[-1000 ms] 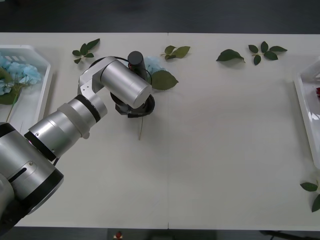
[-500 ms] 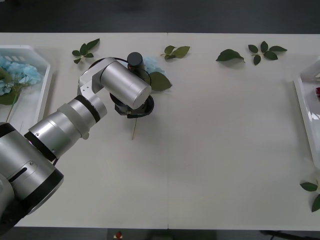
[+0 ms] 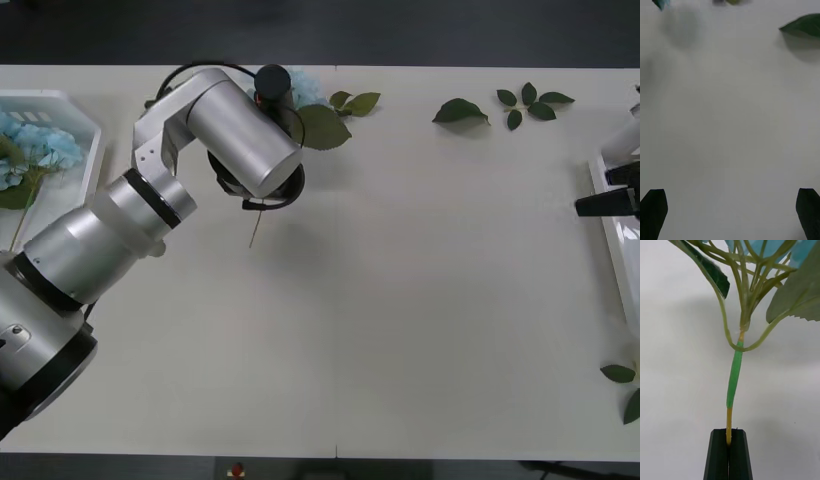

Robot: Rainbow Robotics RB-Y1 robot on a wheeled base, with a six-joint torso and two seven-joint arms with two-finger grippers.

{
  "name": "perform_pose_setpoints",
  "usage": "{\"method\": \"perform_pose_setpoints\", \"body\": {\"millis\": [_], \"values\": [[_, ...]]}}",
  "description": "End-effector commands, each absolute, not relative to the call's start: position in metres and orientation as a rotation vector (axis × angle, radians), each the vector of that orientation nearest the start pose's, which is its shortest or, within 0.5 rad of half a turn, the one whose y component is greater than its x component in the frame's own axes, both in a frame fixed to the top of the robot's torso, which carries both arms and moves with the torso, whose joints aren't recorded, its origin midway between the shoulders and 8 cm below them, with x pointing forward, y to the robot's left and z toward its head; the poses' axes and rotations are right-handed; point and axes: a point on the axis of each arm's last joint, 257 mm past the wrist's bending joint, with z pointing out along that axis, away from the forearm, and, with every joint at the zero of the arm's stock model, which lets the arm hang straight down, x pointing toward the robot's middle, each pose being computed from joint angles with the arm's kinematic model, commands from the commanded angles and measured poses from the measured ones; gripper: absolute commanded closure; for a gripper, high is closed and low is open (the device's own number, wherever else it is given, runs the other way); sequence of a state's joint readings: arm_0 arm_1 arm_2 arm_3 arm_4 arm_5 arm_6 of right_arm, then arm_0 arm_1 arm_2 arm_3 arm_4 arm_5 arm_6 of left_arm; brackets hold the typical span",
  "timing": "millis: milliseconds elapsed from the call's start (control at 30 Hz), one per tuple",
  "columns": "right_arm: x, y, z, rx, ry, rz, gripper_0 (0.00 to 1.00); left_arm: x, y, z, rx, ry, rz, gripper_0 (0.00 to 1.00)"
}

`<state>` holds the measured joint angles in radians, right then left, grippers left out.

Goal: Put the red flowers into the right box and the blue flowers into the left box

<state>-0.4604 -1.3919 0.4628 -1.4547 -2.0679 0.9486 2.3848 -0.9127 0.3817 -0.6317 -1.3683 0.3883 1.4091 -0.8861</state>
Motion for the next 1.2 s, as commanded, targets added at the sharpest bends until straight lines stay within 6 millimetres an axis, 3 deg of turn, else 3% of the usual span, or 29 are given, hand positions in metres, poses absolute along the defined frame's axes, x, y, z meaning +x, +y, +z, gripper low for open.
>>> {"method": "perform_pose_setpoints", "body": {"millis": [33, 133, 300, 533, 567, 633, 967, 1200], "values": [[0.480, -0.295, -0.121, -0.925, 2.104, 0.538, 0.00, 0.576, 0.119, -0.170, 0.139, 2.457, 0.015, 1.00], [0.473, -0.247, -0.106, -0.994, 2.011, 0.638, 0.00, 0.568, 0.158, -0.145, 0.115, 2.458, -0.010, 1.00], [0.468, -0.190, -0.088, -1.078, 1.882, 0.732, 0.00, 0.553, 0.228, -0.109, 0.090, 2.470, -0.023, 1.00], [0.463, -0.134, -0.072, -1.161, 1.760, 0.813, 0.00, 0.537, 0.326, -0.070, 0.082, 2.475, -0.021, 1.00], [0.462, -0.123, -0.070, -1.180, 1.744, 0.825, 0.00, 0.533, 0.347, -0.064, 0.076, 2.473, -0.015, 1.00], [0.459, -0.114, -0.072, -1.201, 1.734, 0.839, 0.00, 0.531, 0.368, -0.059, 0.074, 2.466, -0.009, 1.00], [0.442, -0.076, -0.075, -1.282, 1.666, 0.905, 0.00, 0.509, 0.522, -0.048, 0.042, 2.456, 0.245, 1.00], [0.429, -0.064, -0.075, -1.333, 1.640, 0.947, 0.00, 0.502, 0.590, -0.061, -0.002, 2.471, 0.346, 1.00]]}}
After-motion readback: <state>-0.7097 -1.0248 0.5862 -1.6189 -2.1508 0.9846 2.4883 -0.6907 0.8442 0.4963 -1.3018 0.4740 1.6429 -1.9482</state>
